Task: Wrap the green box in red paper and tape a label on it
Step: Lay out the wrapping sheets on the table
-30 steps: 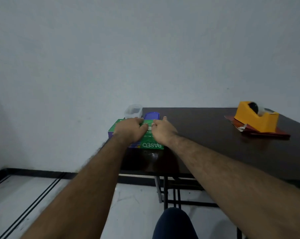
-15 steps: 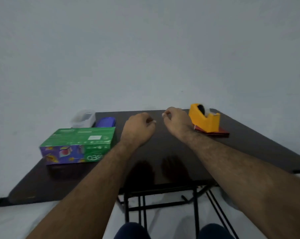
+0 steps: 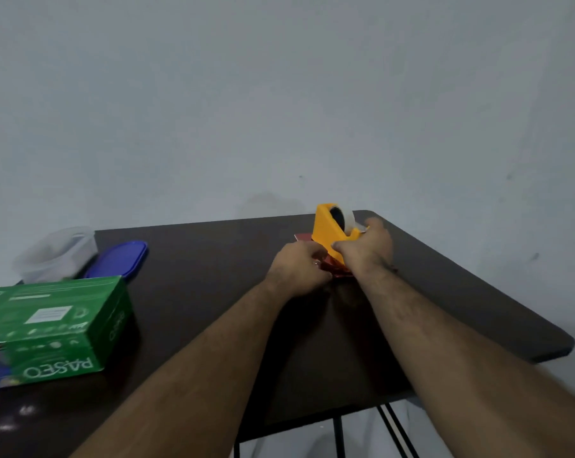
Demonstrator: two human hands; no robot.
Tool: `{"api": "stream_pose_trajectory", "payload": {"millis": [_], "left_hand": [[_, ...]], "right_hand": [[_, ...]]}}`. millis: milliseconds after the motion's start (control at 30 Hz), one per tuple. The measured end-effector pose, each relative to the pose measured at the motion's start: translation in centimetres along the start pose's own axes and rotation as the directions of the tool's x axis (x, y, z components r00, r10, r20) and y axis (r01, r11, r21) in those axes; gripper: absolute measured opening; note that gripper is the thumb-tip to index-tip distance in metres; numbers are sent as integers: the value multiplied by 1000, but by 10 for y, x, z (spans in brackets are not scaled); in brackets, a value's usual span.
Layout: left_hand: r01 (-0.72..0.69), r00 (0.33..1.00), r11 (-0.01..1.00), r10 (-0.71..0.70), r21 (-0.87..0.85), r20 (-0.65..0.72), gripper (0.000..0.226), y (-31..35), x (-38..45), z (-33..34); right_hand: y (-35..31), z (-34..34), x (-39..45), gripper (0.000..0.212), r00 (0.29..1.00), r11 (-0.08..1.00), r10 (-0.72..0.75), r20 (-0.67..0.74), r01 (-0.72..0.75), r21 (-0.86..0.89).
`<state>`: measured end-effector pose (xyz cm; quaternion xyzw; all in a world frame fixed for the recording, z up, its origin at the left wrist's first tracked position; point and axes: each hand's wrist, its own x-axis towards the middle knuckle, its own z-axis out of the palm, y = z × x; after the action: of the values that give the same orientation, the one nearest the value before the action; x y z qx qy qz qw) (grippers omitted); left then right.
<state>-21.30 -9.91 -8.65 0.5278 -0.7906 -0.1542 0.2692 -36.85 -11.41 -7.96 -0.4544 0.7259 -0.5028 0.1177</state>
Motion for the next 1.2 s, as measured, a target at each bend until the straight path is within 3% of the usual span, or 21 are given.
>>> {"api": "stream_pose_trajectory", "payload": {"millis": [200,433,700,933,1100,1200], "left_hand": [[29,999,998,-27,51,-39,82,2,15,12],[-60,998,995,60,79,1,24,6,20,19],[-40,999,960,39,276,9,25,-5,8,-6],[-17,999,834,36,552,-23,18,-30,-35,-43],[72,988,868,7,490,-157,10,-33,-68,-66],[62,986,911,8,408,-168,15,-31,-81,-70]], "right_hand": [[3,5,8,87,994,995,104,-41,-104,-3],[6,4,7,72,990,994,113,-85,-112,15],[5,3,10,75,988,995,101,-114,-97,39],[9,2,9,73,988,995,102,-114,-99,34],[8,4,5,74,989,996,89,-116,-88,9],[9,3,4,79,993,997,78,-84,-77,10]]}}
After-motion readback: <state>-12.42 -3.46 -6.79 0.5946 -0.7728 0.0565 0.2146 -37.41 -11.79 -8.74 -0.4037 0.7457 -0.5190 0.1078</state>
